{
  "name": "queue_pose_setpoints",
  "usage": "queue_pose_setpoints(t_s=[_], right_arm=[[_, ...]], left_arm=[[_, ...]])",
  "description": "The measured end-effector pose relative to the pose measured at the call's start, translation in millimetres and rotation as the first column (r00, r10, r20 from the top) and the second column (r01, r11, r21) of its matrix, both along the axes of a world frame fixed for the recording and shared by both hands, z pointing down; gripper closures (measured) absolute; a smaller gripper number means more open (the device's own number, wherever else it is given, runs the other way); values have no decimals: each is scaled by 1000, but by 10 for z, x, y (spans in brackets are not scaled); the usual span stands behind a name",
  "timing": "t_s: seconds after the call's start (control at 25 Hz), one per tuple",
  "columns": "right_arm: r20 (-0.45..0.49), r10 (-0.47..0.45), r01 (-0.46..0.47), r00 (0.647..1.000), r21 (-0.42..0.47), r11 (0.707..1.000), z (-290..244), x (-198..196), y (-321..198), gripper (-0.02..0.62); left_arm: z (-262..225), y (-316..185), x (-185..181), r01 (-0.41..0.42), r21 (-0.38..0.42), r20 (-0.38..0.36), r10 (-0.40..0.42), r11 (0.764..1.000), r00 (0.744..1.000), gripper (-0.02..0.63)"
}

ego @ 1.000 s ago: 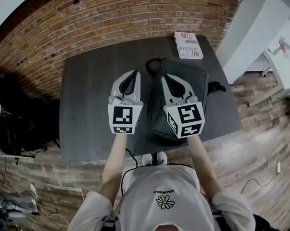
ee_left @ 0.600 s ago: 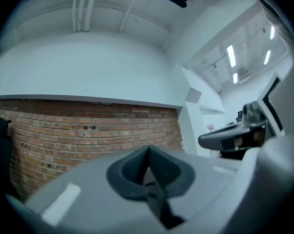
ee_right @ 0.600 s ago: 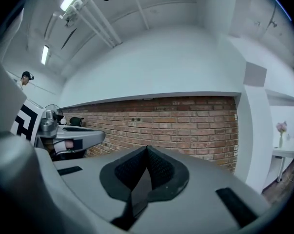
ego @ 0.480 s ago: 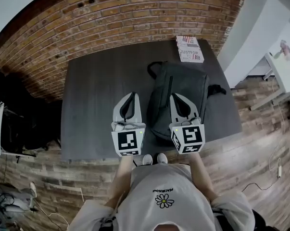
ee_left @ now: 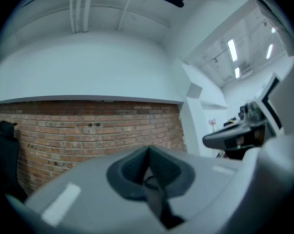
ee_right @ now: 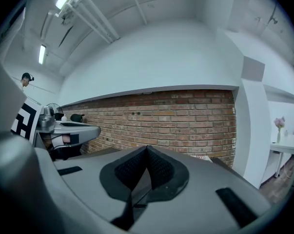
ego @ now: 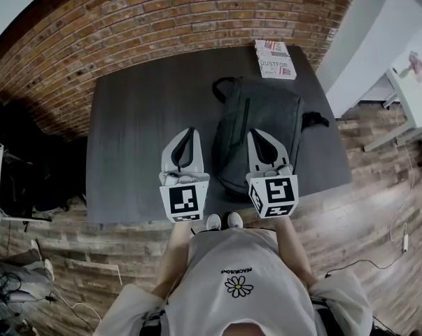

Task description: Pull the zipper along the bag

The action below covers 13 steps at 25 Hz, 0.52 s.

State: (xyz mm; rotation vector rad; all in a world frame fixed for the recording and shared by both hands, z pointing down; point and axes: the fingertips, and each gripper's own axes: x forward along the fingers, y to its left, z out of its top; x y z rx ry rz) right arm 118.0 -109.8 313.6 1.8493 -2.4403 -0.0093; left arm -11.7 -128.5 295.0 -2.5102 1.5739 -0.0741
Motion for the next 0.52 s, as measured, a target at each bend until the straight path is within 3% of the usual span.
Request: queue_pose_setpoints(t_s=[0.52], right_arm=[[-2,17,-17,1000,2,1000,-25,94,-16,595]], left_arm=[[26,-28,75,-14,-7,2,14,1000,1000,606]])
